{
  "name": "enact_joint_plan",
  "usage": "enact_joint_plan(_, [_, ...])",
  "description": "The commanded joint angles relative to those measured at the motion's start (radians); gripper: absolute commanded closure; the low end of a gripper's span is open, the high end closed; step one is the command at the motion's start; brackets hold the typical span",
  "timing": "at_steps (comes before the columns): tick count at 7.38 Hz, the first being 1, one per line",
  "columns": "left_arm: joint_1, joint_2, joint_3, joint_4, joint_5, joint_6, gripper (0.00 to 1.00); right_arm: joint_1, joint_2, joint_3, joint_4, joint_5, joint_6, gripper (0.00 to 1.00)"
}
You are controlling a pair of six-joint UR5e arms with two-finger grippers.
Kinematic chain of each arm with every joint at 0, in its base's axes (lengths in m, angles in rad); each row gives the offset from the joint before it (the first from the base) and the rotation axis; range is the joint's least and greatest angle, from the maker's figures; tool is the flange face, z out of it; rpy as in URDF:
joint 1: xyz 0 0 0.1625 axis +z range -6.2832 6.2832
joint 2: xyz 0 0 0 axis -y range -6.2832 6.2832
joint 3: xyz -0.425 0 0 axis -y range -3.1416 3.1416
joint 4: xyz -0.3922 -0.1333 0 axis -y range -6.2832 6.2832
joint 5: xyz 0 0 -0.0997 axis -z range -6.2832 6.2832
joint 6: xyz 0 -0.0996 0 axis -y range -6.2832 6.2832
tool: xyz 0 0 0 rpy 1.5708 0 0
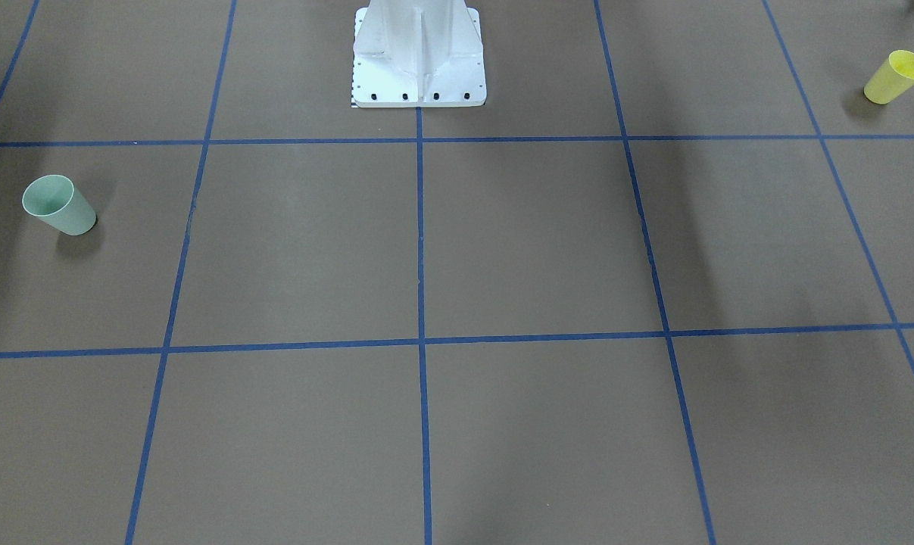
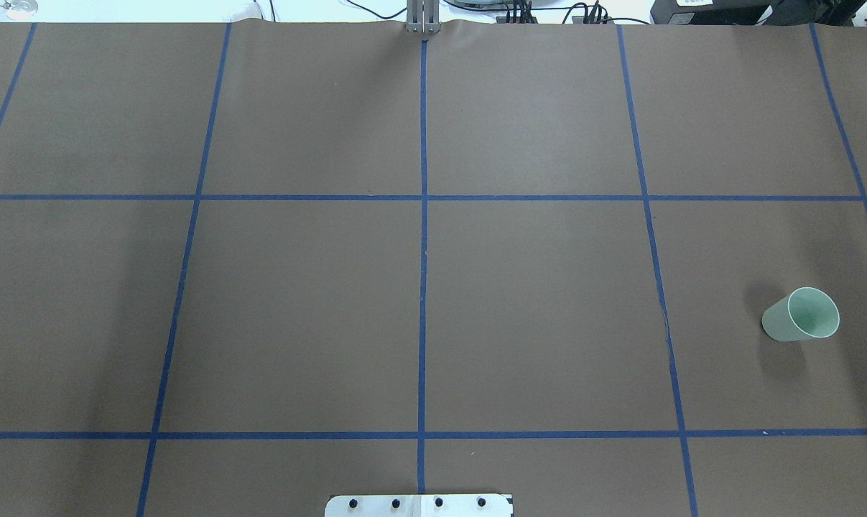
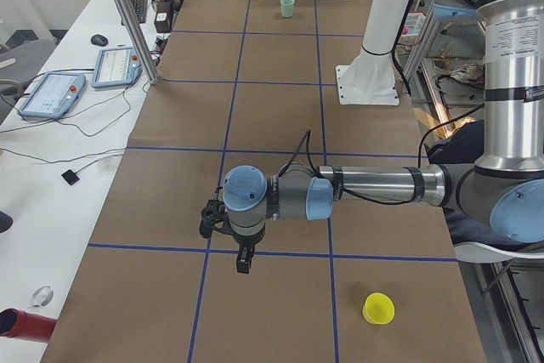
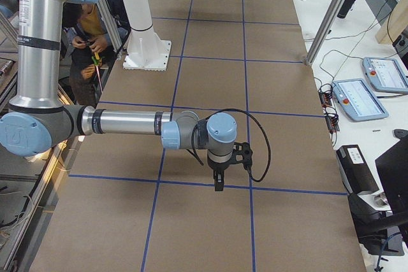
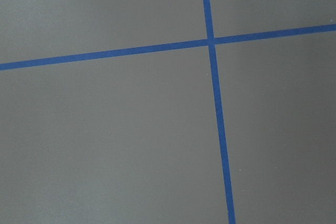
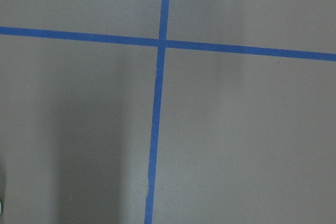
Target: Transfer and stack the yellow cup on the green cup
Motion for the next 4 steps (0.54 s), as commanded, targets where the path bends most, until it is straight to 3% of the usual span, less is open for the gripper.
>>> enact_joint_plan(1, [0.001,-0.003,0.006,-0.046,0.001,0.002,0.0,0.0,0.0,0.0,0.0,0.001,0.0,0.0])
enact_joint_plan(4, [0.001,-0.013,0.012,-0.251,-0.002,0.001,0.0,0.0,-0.006,-0.001,0.0,-0.002,0.0,0.0])
